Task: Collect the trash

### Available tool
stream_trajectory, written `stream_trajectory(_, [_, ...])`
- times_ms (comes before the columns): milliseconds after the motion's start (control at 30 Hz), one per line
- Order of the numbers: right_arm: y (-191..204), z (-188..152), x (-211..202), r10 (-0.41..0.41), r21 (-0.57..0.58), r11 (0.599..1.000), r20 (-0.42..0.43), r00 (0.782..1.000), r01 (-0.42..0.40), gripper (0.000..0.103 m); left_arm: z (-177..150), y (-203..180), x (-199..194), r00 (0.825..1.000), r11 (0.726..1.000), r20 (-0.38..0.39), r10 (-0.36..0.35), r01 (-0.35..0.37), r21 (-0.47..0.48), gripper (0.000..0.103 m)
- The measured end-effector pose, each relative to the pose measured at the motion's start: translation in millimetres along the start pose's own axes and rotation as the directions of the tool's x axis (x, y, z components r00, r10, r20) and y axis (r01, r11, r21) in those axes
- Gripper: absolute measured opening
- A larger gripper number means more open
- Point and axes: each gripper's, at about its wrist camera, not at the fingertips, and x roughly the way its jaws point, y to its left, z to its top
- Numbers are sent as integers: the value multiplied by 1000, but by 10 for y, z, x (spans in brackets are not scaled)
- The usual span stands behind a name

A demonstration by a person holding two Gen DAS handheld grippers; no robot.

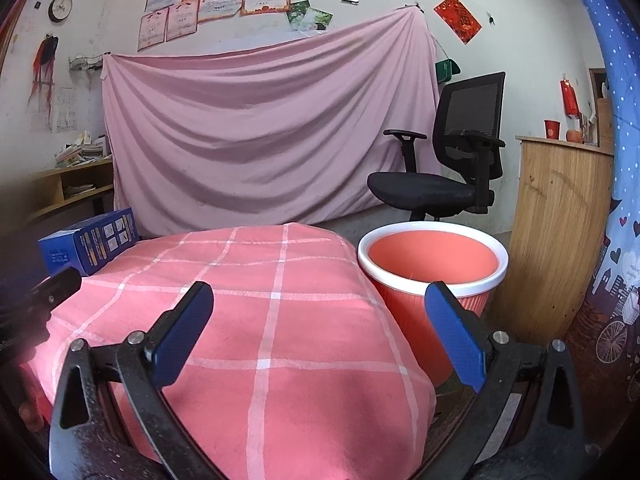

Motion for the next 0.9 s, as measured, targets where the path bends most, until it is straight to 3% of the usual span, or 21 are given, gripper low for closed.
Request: stream_trajectory(900, [9, 4, -30, -23, -9, 1000, 49, 999, 24, 103, 3, 29, 11, 1000, 1000, 9, 6, -6, -11, 101])
